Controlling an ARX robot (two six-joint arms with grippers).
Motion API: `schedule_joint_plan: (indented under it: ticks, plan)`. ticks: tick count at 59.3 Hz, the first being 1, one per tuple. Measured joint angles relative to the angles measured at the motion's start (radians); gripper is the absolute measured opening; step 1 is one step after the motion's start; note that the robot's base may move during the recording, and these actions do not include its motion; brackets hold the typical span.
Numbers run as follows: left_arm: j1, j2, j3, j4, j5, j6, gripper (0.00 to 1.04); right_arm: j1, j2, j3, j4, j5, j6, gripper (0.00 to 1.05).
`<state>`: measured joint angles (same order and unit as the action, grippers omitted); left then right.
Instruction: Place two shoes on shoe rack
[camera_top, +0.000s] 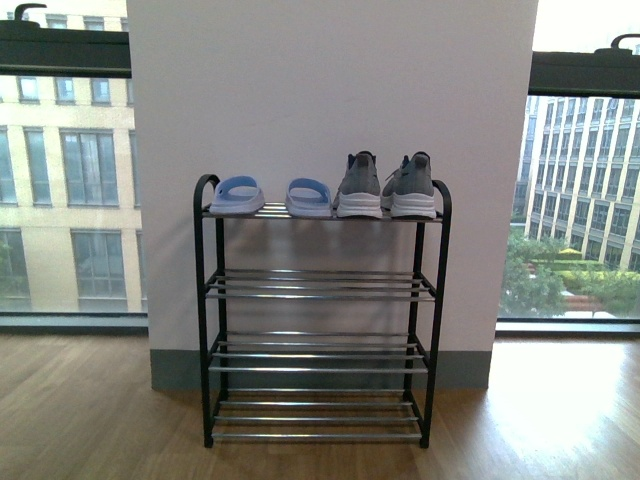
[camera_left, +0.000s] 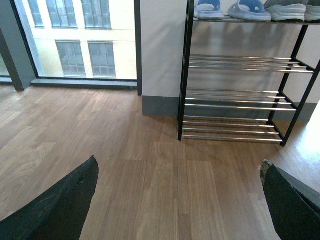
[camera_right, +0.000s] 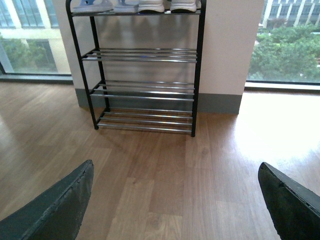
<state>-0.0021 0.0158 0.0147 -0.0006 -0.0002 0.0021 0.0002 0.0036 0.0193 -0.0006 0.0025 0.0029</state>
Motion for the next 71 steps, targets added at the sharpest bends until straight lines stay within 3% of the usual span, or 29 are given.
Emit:
schedule_joint_plan:
  ticks: [71]
  plan:
    - [0.000, 0.000, 0.000, 0.000, -0.003, 0.000, 0.95, 0.000, 0.000, 0.000, 0.000, -0.003, 0.000, 0.95]
